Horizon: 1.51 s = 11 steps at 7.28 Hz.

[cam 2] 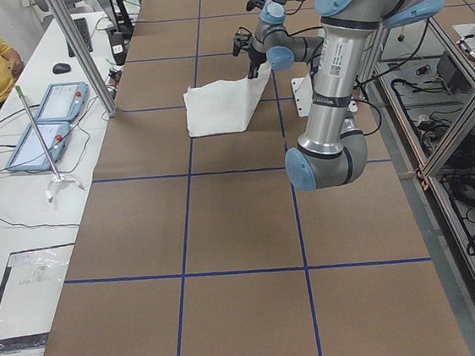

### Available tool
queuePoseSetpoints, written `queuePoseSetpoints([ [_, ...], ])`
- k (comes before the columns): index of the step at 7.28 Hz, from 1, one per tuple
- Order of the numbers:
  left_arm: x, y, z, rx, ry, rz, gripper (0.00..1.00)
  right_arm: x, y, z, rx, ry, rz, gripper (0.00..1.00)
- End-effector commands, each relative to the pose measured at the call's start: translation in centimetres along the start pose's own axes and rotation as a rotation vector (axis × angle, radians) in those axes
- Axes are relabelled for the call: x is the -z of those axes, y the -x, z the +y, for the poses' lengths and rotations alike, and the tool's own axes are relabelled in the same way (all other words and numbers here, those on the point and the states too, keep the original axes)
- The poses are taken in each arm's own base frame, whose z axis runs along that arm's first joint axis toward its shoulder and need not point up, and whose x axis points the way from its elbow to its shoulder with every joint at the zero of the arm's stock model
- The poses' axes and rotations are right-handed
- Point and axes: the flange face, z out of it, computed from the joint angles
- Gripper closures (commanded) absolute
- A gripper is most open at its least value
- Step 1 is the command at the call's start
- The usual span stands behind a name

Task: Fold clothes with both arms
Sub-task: 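Lift the near edge with both grippers and fold it away from the robot, then lay the folded edge onto the far half of the shirt with both grippers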

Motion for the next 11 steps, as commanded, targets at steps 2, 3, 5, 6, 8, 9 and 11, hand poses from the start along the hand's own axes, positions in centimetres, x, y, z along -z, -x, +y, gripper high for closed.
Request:
queuePoseSetpoints([
  [2,-8.8,2.1,-7.4,-0.018,-0.047,-0.104,1.0,-9.1,5.6,-4.6,0.001,-0.042,0.006,1.0],
  [3,-12.5,3.8,-8.2,-0.022,-0.063,-0.099,1.0,-12.3,7.8,-6.0,-0.004,-0.066,0.012,1.0],
  [5,-16.2,5.7,-8.5,-0.038,-0.06,-0.12,1.0,-16.7,10.9,-7.2,0.006,-0.09,0.037,1.0],
  [6,-17.0,6.3,-8.4,-0.036,-0.053,-0.135,1.0,-18.2,11.3,-7.4,0.021,-0.092,0.026,1.0],
  [8,-17.2,6.6,-8.3,-0.041,-0.047,-0.141,1.0,-19.9,11.3,-7.6,0.031,-0.096,0.032,1.0],
  [9,-17.2,6.5,-8.3,-0.047,-0.048,-0.14,1.0,-20.1,11.4,-7.8,0.027,-0.098,0.02,1.0],
  [11,-16.5,6.7,-8.7,-0.155,-0.064,-0.116,0.33,-19.0,12.3,-8.6,0.03,-0.094,-0.052,0.12],
])
